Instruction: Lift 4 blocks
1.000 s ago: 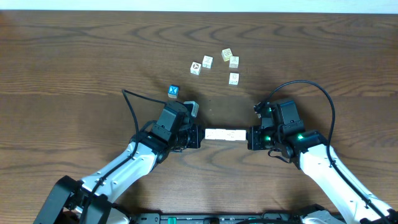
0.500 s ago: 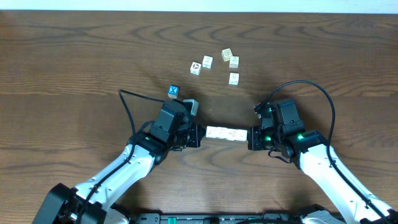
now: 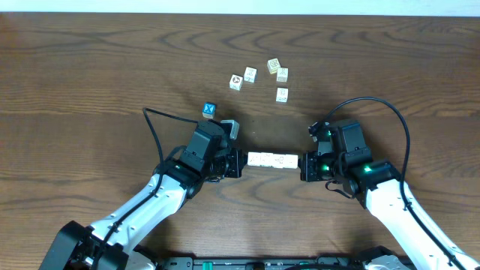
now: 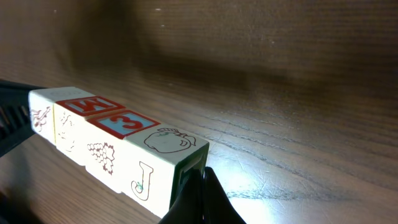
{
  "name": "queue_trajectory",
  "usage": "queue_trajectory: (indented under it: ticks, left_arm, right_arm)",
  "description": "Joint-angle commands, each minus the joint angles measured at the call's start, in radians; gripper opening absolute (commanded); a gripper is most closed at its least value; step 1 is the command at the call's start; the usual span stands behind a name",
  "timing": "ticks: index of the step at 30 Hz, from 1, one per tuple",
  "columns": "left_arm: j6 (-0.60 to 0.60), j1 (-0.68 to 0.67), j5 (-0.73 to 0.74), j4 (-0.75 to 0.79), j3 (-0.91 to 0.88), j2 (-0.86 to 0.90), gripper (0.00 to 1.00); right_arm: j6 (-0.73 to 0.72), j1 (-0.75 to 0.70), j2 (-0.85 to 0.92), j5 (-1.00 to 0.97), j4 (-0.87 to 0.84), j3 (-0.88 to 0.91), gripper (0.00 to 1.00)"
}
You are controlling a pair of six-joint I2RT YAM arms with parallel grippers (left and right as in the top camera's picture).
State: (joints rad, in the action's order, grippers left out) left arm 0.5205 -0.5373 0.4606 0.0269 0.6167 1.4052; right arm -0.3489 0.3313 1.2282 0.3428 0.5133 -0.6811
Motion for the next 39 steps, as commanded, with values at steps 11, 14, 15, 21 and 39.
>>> queue_trajectory:
  ticks: [11,14,15,21,39]
  left_arm:
    - [0.013,-0.025,0.116,0.028,0.021,-0.017,0.07]
    - [0.017,-0.025,0.116,0.028,0.02,-0.024,0.07]
    - [0.016,-0.025,0.116,0.028,0.021,-0.029,0.07]
    - [0.016,-0.025,0.116,0.028,0.021,-0.064,0.07]
    - [0.021,-0.025,0.116,0.028,0.021,-0.072,0.07]
  right_arm:
    - [0.006,0.05,-0.014,0.177,0.0,-0.039,0.01]
    - [0.006,0.05,-0.014,0.177,0.0,-0.039,0.01]
    - [0.008,0.05,-0.014,0.177,0.0,-0.039,0.01]
    - [0.009,0.05,-0.014,0.166,0.0,-0.039,0.01]
    - [0.02,0.05,-0.014,0.163,0.043,-0.09,0.01]
